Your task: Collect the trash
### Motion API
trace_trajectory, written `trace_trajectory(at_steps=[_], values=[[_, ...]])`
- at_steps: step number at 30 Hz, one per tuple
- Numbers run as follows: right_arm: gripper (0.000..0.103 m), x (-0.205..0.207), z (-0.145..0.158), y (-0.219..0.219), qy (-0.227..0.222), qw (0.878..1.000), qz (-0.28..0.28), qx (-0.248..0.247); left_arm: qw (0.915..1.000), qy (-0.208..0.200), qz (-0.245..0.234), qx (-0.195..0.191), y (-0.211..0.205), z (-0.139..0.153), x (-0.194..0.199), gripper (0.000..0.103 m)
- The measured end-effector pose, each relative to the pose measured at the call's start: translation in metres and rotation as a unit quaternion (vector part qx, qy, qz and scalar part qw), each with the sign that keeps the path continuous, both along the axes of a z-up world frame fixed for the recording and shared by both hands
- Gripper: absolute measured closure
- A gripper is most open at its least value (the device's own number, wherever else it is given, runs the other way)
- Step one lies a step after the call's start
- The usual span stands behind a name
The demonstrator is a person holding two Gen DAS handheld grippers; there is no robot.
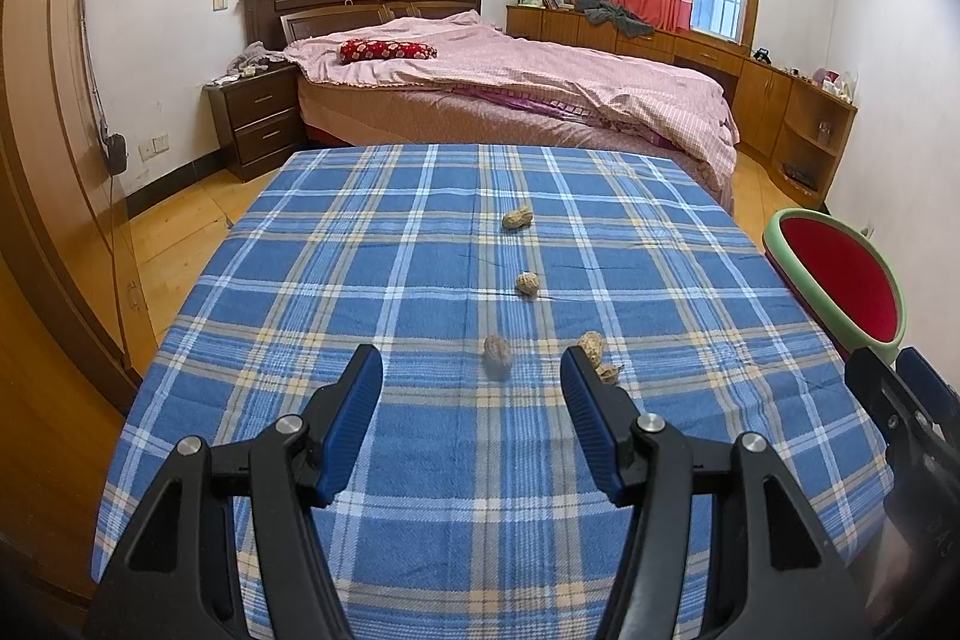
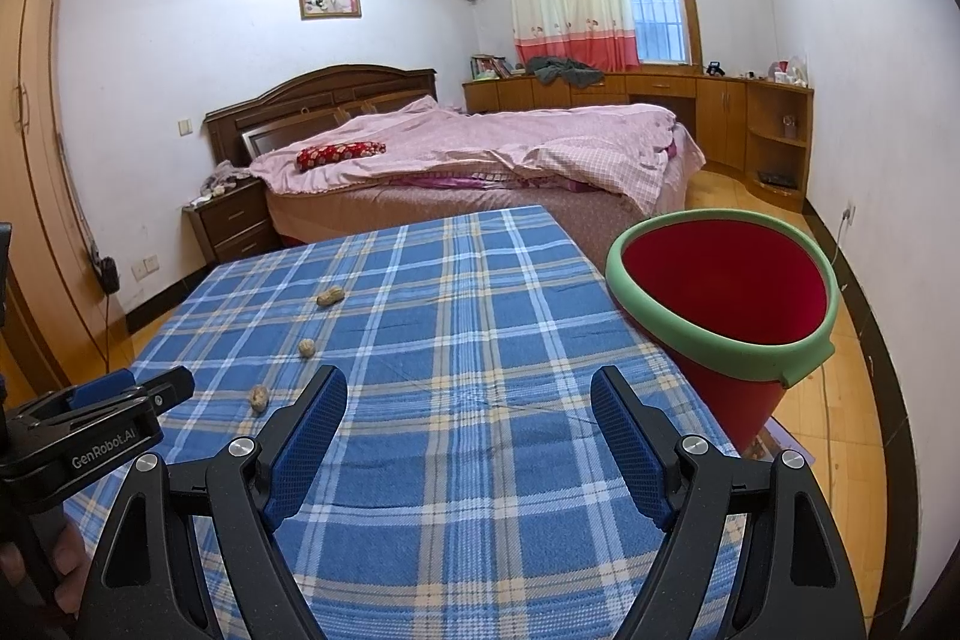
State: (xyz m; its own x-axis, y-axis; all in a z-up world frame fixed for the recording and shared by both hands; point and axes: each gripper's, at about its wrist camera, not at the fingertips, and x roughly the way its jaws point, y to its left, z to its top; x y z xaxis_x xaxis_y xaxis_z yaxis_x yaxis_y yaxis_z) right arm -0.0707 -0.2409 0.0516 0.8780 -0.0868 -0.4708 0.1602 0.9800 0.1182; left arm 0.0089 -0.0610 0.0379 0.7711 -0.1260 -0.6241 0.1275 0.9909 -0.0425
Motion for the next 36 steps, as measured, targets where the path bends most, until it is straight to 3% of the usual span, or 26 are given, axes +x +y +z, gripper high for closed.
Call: trace_trajectory(at_steps=[16, 36], values=[[0.019, -0.007, 0.007, 0.003, -0.008, 1.0, 0.002, -0.002, 0.9999, -0.01, 0.003, -0.005, 0.003, 0.01, -0.004, 0.041], [0.019, -0.029, 0.029, 0.011, -0.05, 0.999, 0.01, -0.01, 0.9987, -0.046, 0.007, -0.018, 0.012, 0.034, -0.031, 0.041]])
